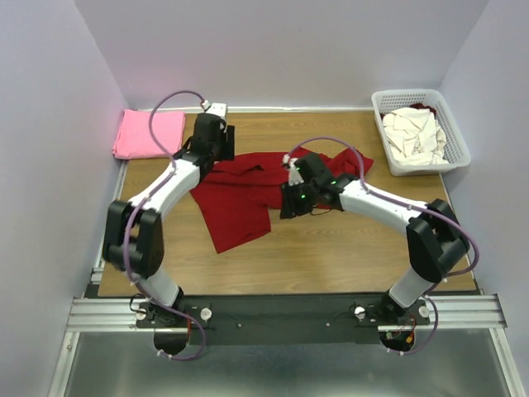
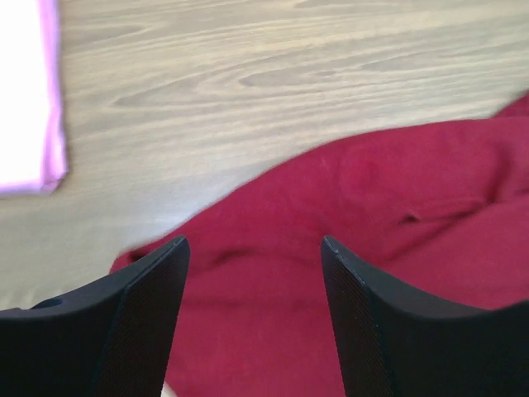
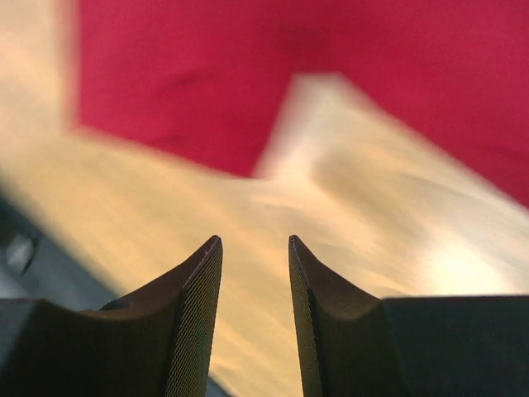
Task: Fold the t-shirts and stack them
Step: Flatten the tshirt out
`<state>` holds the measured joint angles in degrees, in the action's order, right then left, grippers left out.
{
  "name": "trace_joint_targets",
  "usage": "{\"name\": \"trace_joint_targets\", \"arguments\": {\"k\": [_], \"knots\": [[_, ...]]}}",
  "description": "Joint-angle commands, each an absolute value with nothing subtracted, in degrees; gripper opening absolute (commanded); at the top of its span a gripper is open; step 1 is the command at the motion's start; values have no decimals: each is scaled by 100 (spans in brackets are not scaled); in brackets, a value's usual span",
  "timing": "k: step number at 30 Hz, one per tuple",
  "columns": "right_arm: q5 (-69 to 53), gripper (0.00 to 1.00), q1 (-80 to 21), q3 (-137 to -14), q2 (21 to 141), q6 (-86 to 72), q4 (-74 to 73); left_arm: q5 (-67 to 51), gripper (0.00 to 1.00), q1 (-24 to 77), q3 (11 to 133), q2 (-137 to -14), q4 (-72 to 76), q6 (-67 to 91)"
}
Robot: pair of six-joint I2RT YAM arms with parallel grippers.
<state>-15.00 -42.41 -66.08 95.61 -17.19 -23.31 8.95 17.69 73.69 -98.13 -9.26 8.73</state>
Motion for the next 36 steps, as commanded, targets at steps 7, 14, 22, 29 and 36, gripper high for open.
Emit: {"name": "trace_joint_targets", "arguments": {"k": [7,14,22,29,36], "knots": [[1554,47,-3042,-5810,8816,-1987,-2443,371,71,1784,5029,-7736,-994,2091],[2242,54,-2822,-5915,9017,-2004,-2452,35,70,1916,4553,-7962,-739,2180],[872,21,-1644,-5713,9149,-2232,-2224,-150,69,1960,5018,-9007,-817,1960],[35,17,-1134,-5467,9553,-2469,-1750,-184,69,1942,5010,-9369,-853,1872],[-510,15,-686,-5300,9905,-2619,-1591,-106,69,1916,4878,-9413,-967,1828]]}}
